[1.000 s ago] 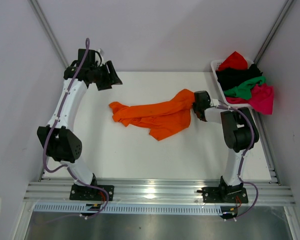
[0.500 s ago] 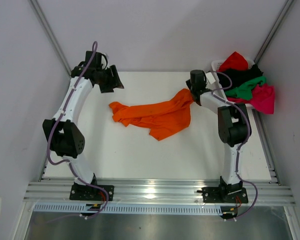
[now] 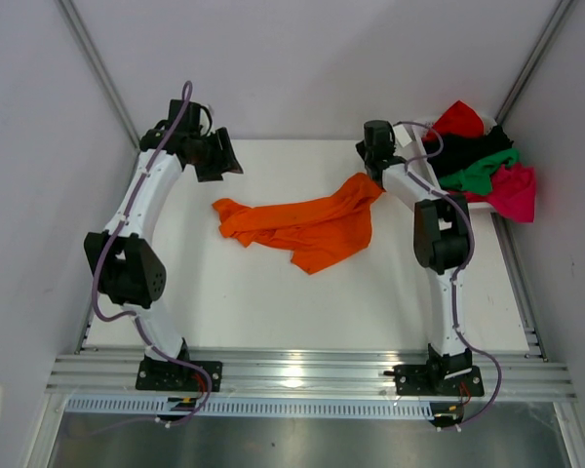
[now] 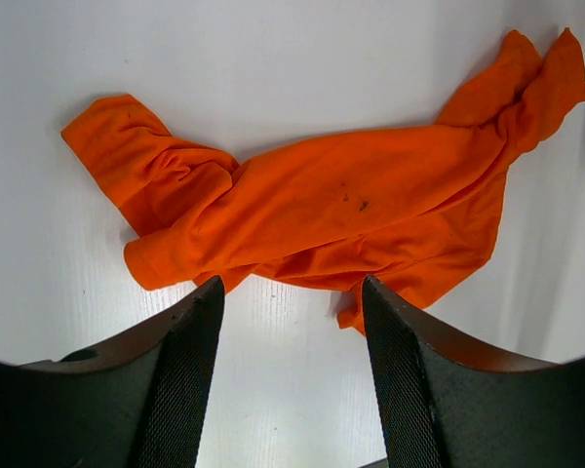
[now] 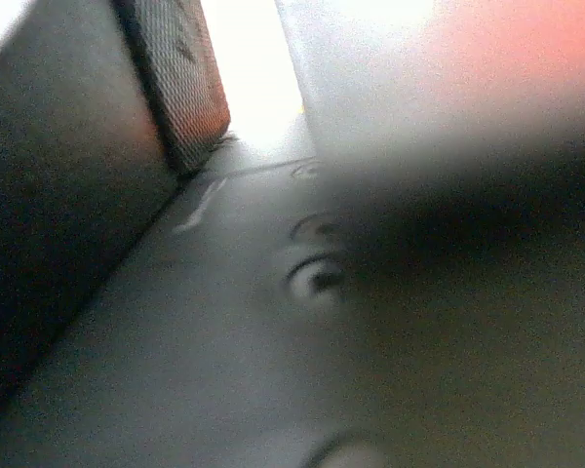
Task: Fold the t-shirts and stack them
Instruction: Move the tshirt to the center of the board, then flatten the tshirt out
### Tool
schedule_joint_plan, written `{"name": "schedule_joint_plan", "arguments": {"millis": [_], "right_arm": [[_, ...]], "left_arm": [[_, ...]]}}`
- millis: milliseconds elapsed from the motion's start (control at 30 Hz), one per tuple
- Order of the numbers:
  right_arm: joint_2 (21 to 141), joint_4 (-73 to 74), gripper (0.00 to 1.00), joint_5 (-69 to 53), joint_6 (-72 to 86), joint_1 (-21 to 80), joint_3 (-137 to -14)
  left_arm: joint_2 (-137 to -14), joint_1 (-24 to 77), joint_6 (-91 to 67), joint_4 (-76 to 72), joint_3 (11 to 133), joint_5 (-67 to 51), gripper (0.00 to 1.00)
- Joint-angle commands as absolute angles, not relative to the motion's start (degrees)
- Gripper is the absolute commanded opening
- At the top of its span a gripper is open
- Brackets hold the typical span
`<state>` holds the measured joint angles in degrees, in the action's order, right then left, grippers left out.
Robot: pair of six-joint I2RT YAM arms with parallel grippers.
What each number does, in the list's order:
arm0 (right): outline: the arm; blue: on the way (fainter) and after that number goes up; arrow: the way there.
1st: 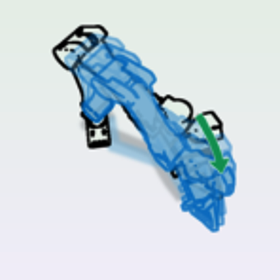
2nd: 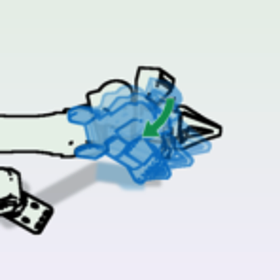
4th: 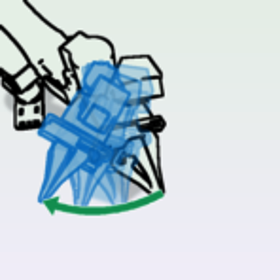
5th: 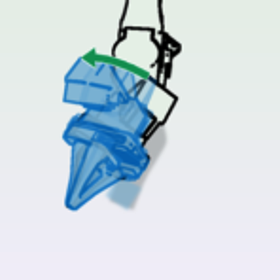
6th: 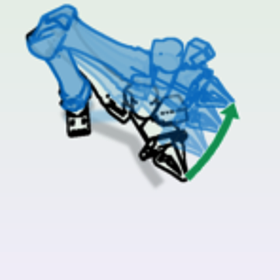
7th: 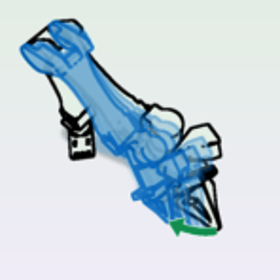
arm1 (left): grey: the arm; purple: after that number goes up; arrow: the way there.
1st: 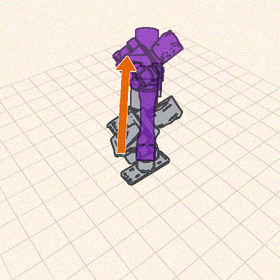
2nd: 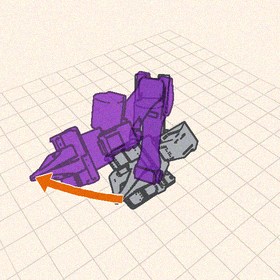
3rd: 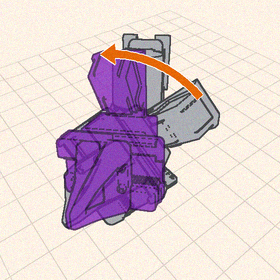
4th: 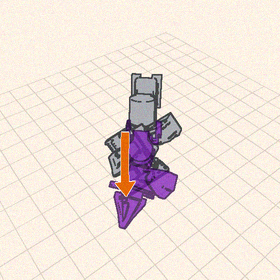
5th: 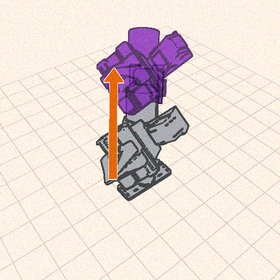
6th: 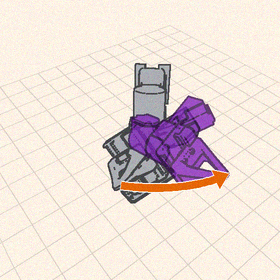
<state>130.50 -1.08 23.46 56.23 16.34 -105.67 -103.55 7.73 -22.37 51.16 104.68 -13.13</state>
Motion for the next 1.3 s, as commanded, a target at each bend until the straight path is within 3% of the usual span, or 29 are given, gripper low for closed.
{"name": "schedule_joint_plan", "arguments": {"millis": [0, 233, 467, 767, 1267], "right_arm": [[125.34, 4.38, 0.27, 23.03, 58.62, 17.75, -102.15], [114.36, 9.92, 0.40, 22.33, 57.92, 19.95, -93.10], [106.70, 10.30, 0.44, 20.93, 66.34, 21.35, -81.41], [110.47, 4.66, 0.44, 22.15, 79.53, 22.68, -73.39], [117.33, 2.11, 0.43, 22.67, 76.73, 22.24, -80.24]], "left_arm": [[-103.36, 8.09, -21.01, 50.98, 106.09, -11.87, 0.62], [-104.41, 8.09, -21.27, 50.45, 104.94, -12.57, 0.63], [-105.38, 8.17, -21.18, 50.01, 103.98, -13.09, 0.63], [-104.42, 8.09, -21.09, 49.31, 101.96, -13.62, 0.63], [-103.01, 8.09, -20.30, 49.75, 101.51, -11.86, 0.63]]}}
